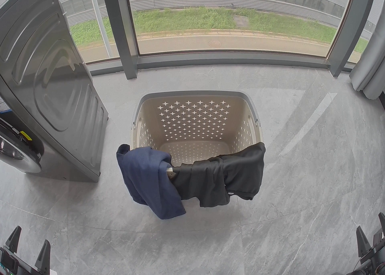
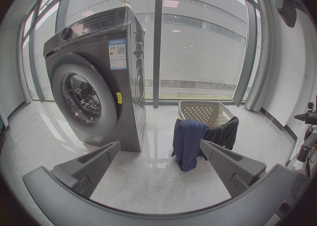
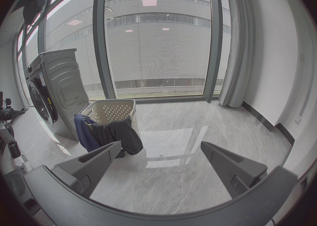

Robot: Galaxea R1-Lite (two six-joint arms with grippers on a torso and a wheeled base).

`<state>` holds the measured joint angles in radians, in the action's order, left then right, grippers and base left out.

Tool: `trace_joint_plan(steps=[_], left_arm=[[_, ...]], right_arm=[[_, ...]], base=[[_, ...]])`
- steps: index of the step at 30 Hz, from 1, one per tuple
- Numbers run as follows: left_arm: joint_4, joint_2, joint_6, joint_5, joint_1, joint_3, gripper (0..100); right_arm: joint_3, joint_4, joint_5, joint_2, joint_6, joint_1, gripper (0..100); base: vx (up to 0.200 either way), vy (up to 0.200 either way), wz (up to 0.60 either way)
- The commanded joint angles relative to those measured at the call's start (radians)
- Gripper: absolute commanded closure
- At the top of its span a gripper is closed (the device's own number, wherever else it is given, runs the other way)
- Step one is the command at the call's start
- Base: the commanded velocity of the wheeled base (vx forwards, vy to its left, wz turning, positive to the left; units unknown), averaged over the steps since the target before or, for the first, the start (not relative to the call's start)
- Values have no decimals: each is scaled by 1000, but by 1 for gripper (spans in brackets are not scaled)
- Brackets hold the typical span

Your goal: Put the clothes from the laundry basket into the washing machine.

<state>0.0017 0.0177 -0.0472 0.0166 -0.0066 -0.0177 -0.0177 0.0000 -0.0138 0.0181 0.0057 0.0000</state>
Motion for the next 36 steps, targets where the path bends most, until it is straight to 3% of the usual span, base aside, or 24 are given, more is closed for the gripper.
trace_joint_plan(steps=[1, 10, 16, 22, 28, 36], left_arm=[[0, -18, 0, 0, 0, 16, 0], [0, -18, 0, 0, 0, 16, 0], [0, -18, 0, 0, 0, 16, 0], [0, -18, 0, 0, 0, 16, 0], [0, -18, 0, 0, 0, 16, 0], [0, -18, 0, 0, 0, 16, 0]], right_arm=[[16, 0, 0, -6, 0, 0, 0], [16, 0, 0, -6, -1, 0, 0], [16, 0, 0, -6, -1, 0, 0], [16, 2, 0, -6, -1, 0, 0], [16, 0, 0, -6, -1, 0, 0], [16, 0, 0, -6, -1, 0, 0]], base=[[200, 0, 0], [0, 0, 0], [200, 0, 0], [0, 0, 0], [200, 0, 0], [50, 0, 0]])
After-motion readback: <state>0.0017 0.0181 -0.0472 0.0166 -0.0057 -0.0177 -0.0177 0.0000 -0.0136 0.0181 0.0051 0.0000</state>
